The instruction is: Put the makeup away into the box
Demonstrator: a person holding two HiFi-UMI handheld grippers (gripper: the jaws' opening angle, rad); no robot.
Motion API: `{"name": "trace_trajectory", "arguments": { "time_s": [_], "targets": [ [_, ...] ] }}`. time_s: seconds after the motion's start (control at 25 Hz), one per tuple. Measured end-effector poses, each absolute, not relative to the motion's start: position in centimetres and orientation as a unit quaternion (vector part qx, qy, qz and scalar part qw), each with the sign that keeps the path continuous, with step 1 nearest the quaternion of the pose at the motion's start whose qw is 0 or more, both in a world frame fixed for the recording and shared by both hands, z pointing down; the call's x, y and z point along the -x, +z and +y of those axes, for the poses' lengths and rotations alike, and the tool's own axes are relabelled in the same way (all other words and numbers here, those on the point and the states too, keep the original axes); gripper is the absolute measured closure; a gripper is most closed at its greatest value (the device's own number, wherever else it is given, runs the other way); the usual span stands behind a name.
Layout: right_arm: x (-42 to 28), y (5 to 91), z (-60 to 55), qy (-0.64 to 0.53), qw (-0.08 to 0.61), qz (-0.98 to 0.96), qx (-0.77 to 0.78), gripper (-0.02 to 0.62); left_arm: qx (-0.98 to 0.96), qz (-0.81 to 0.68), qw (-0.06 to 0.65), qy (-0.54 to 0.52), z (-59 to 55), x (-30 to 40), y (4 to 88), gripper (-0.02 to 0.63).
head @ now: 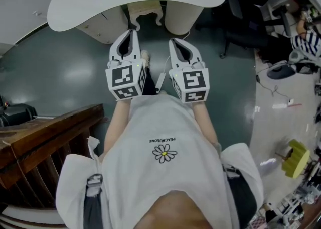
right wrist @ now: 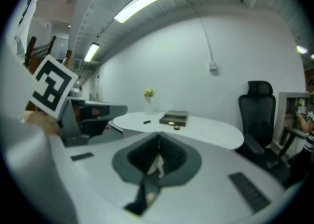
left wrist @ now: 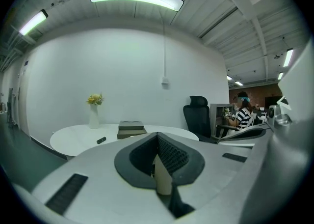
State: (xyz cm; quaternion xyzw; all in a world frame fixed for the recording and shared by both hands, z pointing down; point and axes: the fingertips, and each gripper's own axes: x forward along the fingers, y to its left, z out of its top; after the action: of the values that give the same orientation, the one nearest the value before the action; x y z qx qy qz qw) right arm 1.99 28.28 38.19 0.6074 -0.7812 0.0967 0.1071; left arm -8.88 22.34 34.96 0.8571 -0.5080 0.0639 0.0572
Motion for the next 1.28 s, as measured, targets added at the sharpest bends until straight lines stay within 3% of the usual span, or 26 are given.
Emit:
{"name": "trace_trajectory", "arguments": {
  "time_s": [0.8, 1.28],
  "targets": [
    [-5.8, 38.3, 12.9, 0.105, 0.105, -0.723, -0.674, 0.566, -0.870, -0.478, 0.087, 0.079, 4.9, 6.6, 37.2, 0.588],
    [-3.3, 39.3, -0.9, 0.119, 0.142, -0.725, -0.664, 0.566, -0.877, -0.460, 0.108, 0.085, -8.0, 8.1, 39.0, 0.588]
  ]
}}
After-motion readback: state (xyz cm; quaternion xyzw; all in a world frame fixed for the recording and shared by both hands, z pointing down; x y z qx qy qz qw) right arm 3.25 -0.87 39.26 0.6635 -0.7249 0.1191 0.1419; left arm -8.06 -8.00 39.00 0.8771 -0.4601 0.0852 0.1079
